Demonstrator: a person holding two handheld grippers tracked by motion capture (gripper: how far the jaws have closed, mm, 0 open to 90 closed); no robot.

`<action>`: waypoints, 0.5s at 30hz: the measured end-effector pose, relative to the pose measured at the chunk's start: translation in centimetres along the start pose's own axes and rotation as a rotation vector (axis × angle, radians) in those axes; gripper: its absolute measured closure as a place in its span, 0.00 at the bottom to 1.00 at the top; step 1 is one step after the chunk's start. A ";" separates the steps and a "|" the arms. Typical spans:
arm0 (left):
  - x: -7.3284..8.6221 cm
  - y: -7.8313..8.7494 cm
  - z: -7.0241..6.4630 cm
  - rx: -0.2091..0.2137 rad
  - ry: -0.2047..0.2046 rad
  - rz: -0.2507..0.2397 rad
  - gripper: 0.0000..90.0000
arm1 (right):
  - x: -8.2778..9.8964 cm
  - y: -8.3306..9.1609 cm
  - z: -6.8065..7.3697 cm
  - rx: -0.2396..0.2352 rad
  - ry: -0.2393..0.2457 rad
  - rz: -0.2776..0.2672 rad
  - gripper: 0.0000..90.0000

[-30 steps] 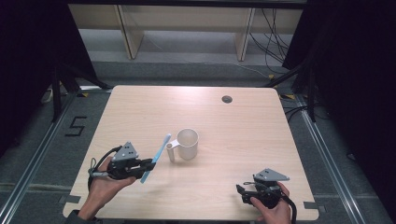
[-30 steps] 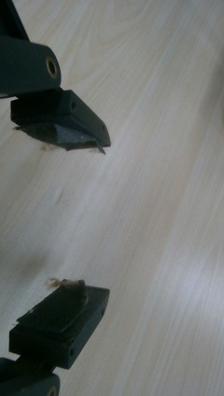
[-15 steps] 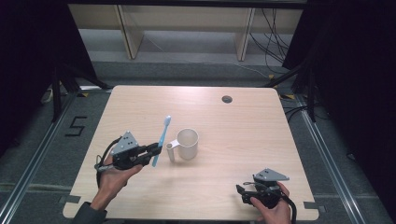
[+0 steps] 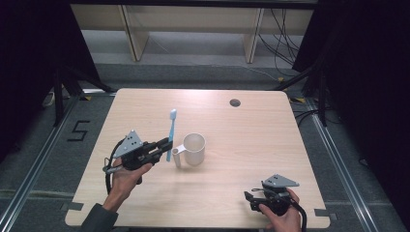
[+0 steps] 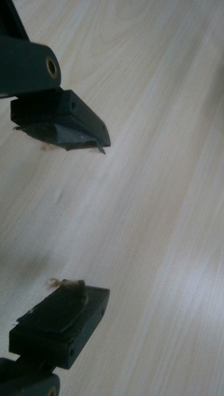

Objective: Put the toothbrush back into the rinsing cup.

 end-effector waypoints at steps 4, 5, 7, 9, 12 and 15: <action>-0.4 -0.5 0.2 -0.007 -0.020 -0.044 0.87 | -0.1 0.0 0.0 -0.007 0.006 -0.009 0.26; -0.4 -0.6 0.3 -0.007 -0.014 -0.044 0.87 | 0.0 0.0 0.0 -0.006 0.001 -0.004 0.26; -0.4 -1.0 0.5 -0.018 -0.018 -0.063 0.87 | 0.1 0.1 0.1 -0.008 -0.004 0.009 0.26; -0.4 -1.2 0.6 -0.022 -0.024 -0.072 0.87 | -0.1 0.0 0.0 -0.009 0.006 -0.009 0.26; -0.2 -1.6 0.8 -0.030 -0.027 -0.071 0.87 | 0.1 0.0 -0.1 -0.002 0.017 0.004 0.26; -0.1 -1.9 0.9 -0.037 -0.031 -0.073 0.87 | 0.0 0.1 0.0 -0.003 -0.006 0.006 0.26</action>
Point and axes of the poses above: each handheld gripper's, and its own axes: y roughly backward along the jaws, x roughly out of its underside, z roughly to its left, the point moved 8 cm from there along -y, roughly forward along the jaws, and after that the axes turned 9 degrees about x, right-handed, at the moved point
